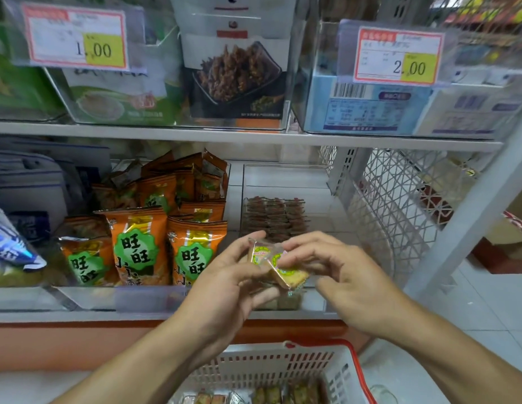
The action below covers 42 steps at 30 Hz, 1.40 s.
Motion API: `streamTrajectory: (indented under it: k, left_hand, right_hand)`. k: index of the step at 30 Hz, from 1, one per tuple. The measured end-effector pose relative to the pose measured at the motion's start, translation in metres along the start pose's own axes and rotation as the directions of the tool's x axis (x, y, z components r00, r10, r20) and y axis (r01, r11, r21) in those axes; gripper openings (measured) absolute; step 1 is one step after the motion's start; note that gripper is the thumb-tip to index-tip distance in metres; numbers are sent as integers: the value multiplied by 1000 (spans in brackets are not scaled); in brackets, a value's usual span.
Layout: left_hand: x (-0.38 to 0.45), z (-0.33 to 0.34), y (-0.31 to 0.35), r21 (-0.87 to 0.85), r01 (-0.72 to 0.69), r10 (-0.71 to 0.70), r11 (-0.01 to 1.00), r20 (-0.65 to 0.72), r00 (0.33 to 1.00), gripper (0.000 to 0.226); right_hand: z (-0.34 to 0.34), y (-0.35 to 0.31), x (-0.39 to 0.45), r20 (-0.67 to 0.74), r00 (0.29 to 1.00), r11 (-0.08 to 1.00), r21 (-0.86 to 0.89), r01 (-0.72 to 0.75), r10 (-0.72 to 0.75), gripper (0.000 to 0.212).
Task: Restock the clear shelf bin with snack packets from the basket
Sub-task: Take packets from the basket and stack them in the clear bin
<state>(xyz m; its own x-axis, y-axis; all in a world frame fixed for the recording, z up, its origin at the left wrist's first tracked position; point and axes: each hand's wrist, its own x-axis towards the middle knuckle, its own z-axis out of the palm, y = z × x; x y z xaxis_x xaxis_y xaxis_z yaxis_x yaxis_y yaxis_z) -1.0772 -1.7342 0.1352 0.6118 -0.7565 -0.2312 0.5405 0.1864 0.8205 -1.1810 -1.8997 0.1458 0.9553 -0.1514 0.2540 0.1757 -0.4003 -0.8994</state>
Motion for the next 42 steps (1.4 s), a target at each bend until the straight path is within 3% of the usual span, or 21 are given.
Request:
streamTrajectory:
  k: [5,8,11,16,27,32,36,38,42]
  left_hand:
    - [-1,1,1,6,18,-18,1000,-13,1000,55]
    - [-1,2,1,58,4,-4,998,3,1000,70]
    - [0,2,1,49,-4,2,999,37,999,80]
    - [2,0,0,-9,-5,5,1000,46,999,65]
    - [-2,2,2,104,-14,6,994,77,997,36]
    - [0,-4,0,272,-64,69,960,-6,998,24]
    - [1,-7,-2,339,-63,71,939,-10,997,29]
    - [0,-7,-3,333,-63,55,941,34,998,36]
    - [1,-9,-5,419,-87,45,904,111,993,43]
  right_hand:
    - [2,-4,0,-93,987,985,121,-122,134,35]
    - [1,-4,3,-140,950,933,272,-236,281,54]
    - [-6,-5,5,-125,932,911,292,-293,340,61]
    - [-3,-6,3,-109,938,925,239,-296,329,53]
    - [-8,-11,4,-136,921,893,331,-306,366,41]
    - [-10,-8,7,-134,864,789,493,-366,485,32]
    - [-10,-10,7,1,846,621,678,-393,533,39]
    - [-6,-12,5,32,841,645,626,-438,539,40]
    - [-6,-14,2,7,874,829,313,-464,487,34]
